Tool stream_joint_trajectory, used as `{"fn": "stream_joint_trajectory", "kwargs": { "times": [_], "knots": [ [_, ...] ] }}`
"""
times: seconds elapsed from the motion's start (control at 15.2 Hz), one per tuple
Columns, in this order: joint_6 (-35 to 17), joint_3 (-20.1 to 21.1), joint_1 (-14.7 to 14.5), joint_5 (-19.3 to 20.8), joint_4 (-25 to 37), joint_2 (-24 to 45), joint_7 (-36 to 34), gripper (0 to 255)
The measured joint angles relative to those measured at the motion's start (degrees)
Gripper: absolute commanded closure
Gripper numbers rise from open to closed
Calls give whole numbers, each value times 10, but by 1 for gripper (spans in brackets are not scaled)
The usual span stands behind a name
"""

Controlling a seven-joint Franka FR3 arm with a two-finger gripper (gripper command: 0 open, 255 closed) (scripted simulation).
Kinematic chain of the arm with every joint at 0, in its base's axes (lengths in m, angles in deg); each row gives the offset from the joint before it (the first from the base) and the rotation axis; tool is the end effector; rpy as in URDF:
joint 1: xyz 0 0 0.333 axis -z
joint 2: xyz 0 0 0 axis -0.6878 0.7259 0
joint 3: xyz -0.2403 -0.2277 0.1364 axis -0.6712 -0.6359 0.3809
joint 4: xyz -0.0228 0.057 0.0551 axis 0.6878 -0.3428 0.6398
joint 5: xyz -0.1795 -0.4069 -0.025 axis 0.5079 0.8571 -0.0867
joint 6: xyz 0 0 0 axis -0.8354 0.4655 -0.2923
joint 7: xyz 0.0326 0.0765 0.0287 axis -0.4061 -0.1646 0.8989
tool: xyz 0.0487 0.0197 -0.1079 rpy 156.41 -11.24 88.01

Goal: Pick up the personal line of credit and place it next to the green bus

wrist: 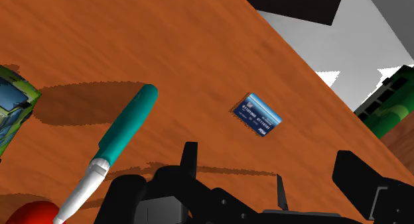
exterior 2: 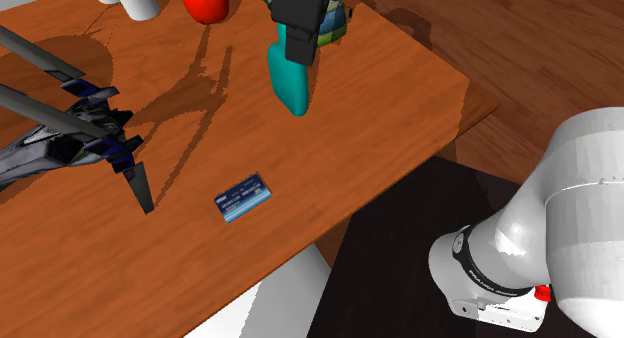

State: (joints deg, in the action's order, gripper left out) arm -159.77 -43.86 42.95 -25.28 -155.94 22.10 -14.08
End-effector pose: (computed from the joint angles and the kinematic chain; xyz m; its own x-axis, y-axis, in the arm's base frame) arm 0.3388 0.0070 0.6396 0.9807 0.1378 0.1390 0.1425 -0.9895 -0.0240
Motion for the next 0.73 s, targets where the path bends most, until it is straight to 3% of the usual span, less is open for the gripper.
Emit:
{"fn": "stream_joint_trajectory", "kwargs": {
  "times": [0.2, 0.73],
  "knots": [
    [-31, -12, -10, -3, -27, -7, 28, 0],
    [-253, -95, -84, -34, -192, -11, 224, 0]
  ]
}}
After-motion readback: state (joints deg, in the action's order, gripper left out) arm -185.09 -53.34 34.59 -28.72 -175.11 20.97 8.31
